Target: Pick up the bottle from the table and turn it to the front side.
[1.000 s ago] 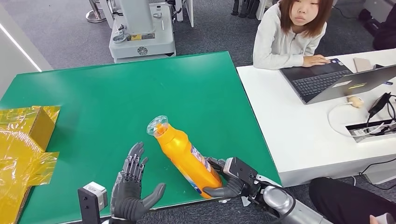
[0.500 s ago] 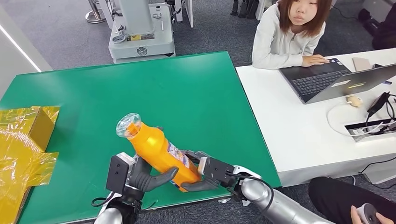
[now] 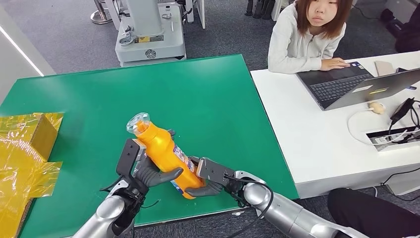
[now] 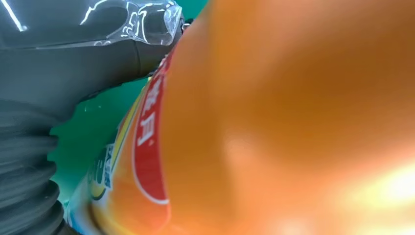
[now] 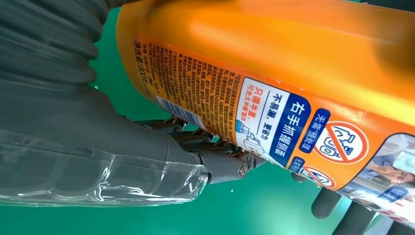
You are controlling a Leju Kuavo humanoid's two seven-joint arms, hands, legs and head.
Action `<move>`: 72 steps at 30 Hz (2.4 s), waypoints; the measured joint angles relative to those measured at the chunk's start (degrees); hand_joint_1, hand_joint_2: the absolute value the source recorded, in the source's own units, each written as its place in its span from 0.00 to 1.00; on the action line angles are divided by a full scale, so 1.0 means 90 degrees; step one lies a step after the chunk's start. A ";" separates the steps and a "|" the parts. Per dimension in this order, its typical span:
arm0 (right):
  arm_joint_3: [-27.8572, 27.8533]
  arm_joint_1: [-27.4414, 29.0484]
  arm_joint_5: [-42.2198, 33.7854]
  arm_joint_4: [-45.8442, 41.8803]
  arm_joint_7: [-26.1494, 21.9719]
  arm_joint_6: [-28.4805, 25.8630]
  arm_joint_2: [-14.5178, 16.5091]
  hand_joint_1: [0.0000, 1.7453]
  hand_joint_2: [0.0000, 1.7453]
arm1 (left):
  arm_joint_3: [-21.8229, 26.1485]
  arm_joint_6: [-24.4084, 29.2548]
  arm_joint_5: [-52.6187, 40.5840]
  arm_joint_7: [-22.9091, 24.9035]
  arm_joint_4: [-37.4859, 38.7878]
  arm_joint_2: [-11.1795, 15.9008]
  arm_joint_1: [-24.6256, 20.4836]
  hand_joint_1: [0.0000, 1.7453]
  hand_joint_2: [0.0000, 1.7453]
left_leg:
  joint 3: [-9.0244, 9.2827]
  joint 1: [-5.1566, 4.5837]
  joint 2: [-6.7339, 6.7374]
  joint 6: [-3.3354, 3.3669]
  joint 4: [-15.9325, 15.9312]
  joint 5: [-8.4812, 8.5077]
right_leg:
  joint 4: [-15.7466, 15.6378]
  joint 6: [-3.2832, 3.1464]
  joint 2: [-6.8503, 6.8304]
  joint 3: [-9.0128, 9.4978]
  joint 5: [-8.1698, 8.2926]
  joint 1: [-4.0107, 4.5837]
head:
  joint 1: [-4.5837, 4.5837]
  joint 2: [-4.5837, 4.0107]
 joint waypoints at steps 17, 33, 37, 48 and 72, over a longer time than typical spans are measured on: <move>0.0066 0.0429 0.0506 -0.0041 0.0086 -0.0503 -0.0045 1.00 1.00 | 0.0123 0.0134 0.1575 0.0049 -0.1135 0.0413 0.0110 0.24 1.00 | -0.0003 0.0001 0.0000 0.0000 0.0000 0.0000 | 0.0000 0.0000 -0.0001 -0.0003 0.0000 0.0001 | 0.0001 0.0000; -0.0602 0.1491 0.1255 -0.1037 0.0302 -0.0784 -0.0140 1.00 1.00 | 0.0225 0.0226 0.1405 0.0301 -0.2740 0.0380 0.0769 1.00 1.00 | -0.0003 0.0000 0.0001 -0.0001 -0.0001 -0.0004 | -0.0004 0.0002 0.0004 -0.0007 -0.0002 0.0000 | -0.0001 0.0000; -0.0747 0.1663 0.1325 -0.1208 0.0315 -0.0779 -0.0140 1.00 1.00 | 0.0191 0.0177 0.1343 0.0319 -0.2768 0.0351 0.0768 1.00 1.00 | -0.0003 0.0000 0.0002 -0.0002 -0.0001 -0.0004 | -0.0003 0.0002 0.0004 -0.0006 -0.0002 0.0000 | 0.0000 0.0000; -0.1019 0.1860 0.1229 -0.1468 0.0344 -0.0683 -0.0140 0.00 1.00 | -0.0078 0.0192 0.0846 0.0275 -0.2772 0.0339 0.0651 1.00 1.00 | -0.0004 0.0000 0.0001 -0.0001 -0.0001 -0.0004 | -0.0003 0.0002 0.0004 -0.0006 -0.0002 0.0000 | 0.0001 0.0000; -0.1917 0.2117 -0.0372 -0.2657 -0.0964 -0.0226 -0.0238 0.00 1.00 | -0.0250 0.2828 -0.4501 0.0368 -0.3288 0.1498 0.0168 1.00 1.00 | -0.0001 0.0001 0.0007 -0.0005 -0.0002 -0.0002 | 0.0004 -0.0001 0.0011 -0.0009 -0.0001 0.0001 | 0.0000 0.0000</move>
